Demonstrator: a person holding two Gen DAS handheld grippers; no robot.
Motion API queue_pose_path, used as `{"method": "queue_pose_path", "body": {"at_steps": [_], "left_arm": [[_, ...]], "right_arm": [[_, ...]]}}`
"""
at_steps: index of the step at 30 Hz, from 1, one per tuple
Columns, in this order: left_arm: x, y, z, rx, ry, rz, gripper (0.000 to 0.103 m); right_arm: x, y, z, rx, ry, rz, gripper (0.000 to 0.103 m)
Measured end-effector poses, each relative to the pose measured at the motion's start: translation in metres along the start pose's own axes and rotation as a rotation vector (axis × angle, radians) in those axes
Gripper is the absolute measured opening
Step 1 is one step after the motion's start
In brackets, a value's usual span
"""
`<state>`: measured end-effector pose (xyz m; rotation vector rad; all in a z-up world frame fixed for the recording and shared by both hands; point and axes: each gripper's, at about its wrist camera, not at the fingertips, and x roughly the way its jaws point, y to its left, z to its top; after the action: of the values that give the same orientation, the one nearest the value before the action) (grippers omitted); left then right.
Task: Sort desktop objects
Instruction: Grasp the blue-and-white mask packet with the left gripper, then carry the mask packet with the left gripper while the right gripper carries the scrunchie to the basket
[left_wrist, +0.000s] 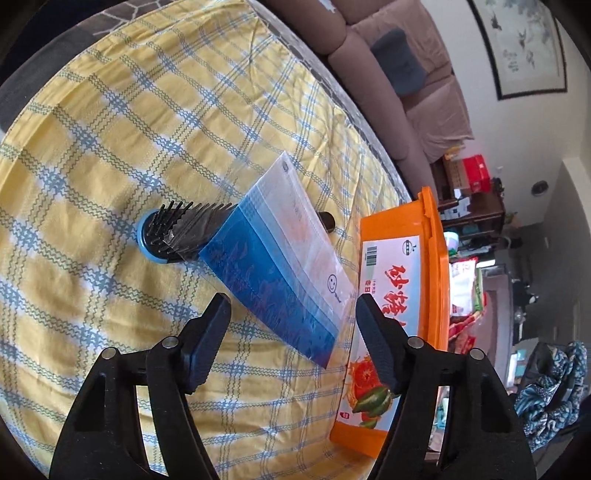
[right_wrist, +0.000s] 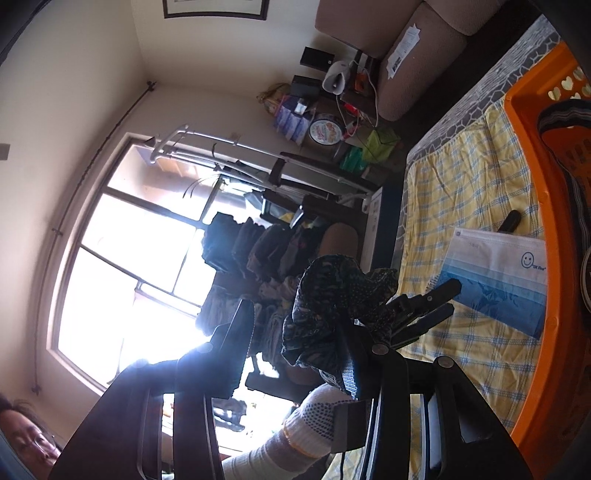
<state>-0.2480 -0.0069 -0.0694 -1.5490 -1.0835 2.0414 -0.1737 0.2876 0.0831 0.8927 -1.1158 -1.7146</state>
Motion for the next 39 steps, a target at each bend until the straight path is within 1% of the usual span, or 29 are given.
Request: {"method": "queue_pose_path", "body": {"at_steps": [1, 2, 3, 4, 5, 7, 8, 10, 12, 15, 17, 21, 25, 30, 35, 39], "left_arm": [[0.003, 0.002, 0.000, -0.014, 0.006, -0.013, 0.054], [0.007, 0.003, 0.000, -0.025, 0.011, -0.008, 0.049], [0.010, 0.005, 0.000, -0.035, 0.012, 0.001, 0.042], [0.013, 0.008, 0.000, -0.048, 0.008, 0.005, 0.039], [0.016, 0.011, 0.000, -0.064, 0.009, 0.005, 0.039], [0.019, 0.015, -0.001, -0.082, 0.006, -0.012, 0.036], [0.021, 0.016, -0.001, -0.079, 0.005, -0.009, 0.030], [0.027, 0.015, -0.002, -0.060, 0.020, -0.018, 0.002], [0.027, 0.014, -0.003, -0.041, 0.015, -0.018, 0.001], [0.021, 0.015, -0.004, -0.044, -0.008, -0.037, 0.001], [0.013, 0.013, -0.003, -0.036, -0.021, -0.050, 0.001], [-0.010, -0.002, -0.001, 0.018, -0.054, -0.058, 0.001], [-0.040, -0.026, 0.000, 0.078, -0.078, -0.073, 0.001], [-0.076, -0.059, -0.003, 0.142, -0.092, -0.112, 0.001], [-0.097, -0.106, -0.012, 0.218, -0.091, -0.152, 0.001], [-0.106, -0.139, -0.026, 0.268, -0.089, -0.179, 0.001]], "right_arm": [[-0.001, -0.002, 0.000, 0.000, -0.001, -0.003, 0.044], [-0.003, -0.003, 0.000, 0.002, -0.002, -0.003, 0.044], [-0.003, -0.006, 0.000, 0.005, -0.001, -0.005, 0.044], [-0.005, -0.007, 0.000, 0.007, -0.002, -0.009, 0.044], [-0.006, -0.010, -0.001, 0.011, -0.003, -0.011, 0.044], [-0.010, -0.013, -0.001, 0.018, -0.005, -0.017, 0.044], [-0.011, -0.015, -0.002, 0.021, -0.008, -0.019, 0.044], [-0.013, -0.018, -0.002, 0.026, -0.008, -0.025, 0.044], [-0.015, -0.020, -0.002, 0.027, -0.007, -0.034, 0.044], [-0.018, -0.021, -0.002, 0.028, -0.006, -0.045, 0.044], [-0.020, -0.022, -0.003, 0.026, -0.006, -0.058, 0.044], [-0.023, -0.021, -0.004, 0.019, -0.005, -0.083, 0.044], [-0.025, -0.019, -0.005, 0.017, -0.013, -0.108, 0.044], [-0.032, -0.010, -0.005, 0.001, -0.027, -0.137, 0.044], [-0.046, 0.004, -0.005, -0.014, -0.054, -0.154, 0.044], [-0.067, 0.014, -0.006, -0.023, -0.090, -0.167, 0.044]]}}
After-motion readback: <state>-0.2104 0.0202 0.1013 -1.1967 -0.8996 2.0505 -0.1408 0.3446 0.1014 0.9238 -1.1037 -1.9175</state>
